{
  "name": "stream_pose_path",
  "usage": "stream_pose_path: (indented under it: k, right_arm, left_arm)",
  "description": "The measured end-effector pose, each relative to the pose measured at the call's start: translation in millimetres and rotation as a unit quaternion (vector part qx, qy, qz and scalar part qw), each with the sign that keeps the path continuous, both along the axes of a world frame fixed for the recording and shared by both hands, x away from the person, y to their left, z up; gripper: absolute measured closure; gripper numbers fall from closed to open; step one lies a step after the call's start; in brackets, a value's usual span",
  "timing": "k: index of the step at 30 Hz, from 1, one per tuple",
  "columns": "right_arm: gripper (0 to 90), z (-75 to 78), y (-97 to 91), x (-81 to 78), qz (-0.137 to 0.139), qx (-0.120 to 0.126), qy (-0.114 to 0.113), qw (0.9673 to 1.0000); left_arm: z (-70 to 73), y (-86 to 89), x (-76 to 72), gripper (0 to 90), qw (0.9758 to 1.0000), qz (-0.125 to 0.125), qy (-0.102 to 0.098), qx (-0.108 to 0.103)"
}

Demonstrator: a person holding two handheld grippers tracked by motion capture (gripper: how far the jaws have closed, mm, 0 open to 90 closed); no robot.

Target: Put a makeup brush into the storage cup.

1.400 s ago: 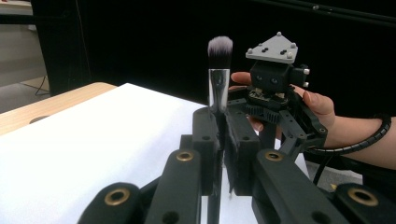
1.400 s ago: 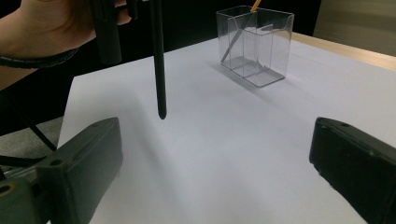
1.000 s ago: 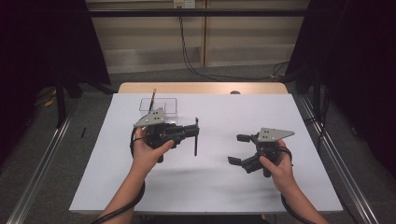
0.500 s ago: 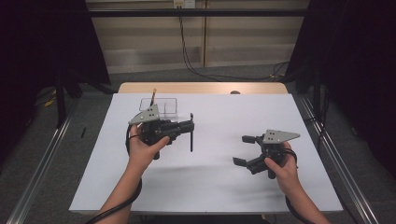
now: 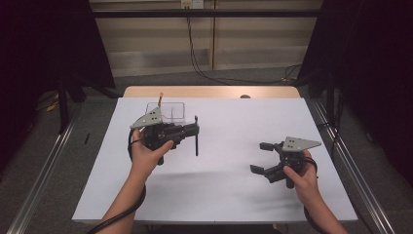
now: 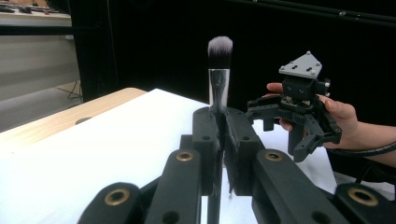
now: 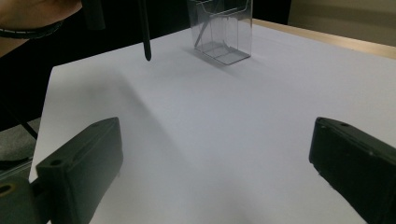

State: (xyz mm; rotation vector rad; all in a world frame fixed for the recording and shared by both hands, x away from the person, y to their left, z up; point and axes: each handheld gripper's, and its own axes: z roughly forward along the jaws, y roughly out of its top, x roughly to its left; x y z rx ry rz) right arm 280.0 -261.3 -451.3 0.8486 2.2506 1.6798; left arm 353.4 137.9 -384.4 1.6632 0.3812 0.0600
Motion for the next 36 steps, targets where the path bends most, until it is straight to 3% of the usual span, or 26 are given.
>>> stream_pose_path:
  k: [20,36]
  right_arm:
    - [2.4,-9.7,-28.2,-13.5,-0.024,-0.006,0.007,0.9997]
    - [2.6,-12.9,-36.9,-20.5,-0.027,-0.015,0.006,0.9995]
  left_arm:
    - [1.9,5.1,6.0,83.9,0.9998,0.016,-0.005,-0.003]
    - [5.9,16.9,16.1,83.9,0.9991,0.041,-0.004,-0.01]
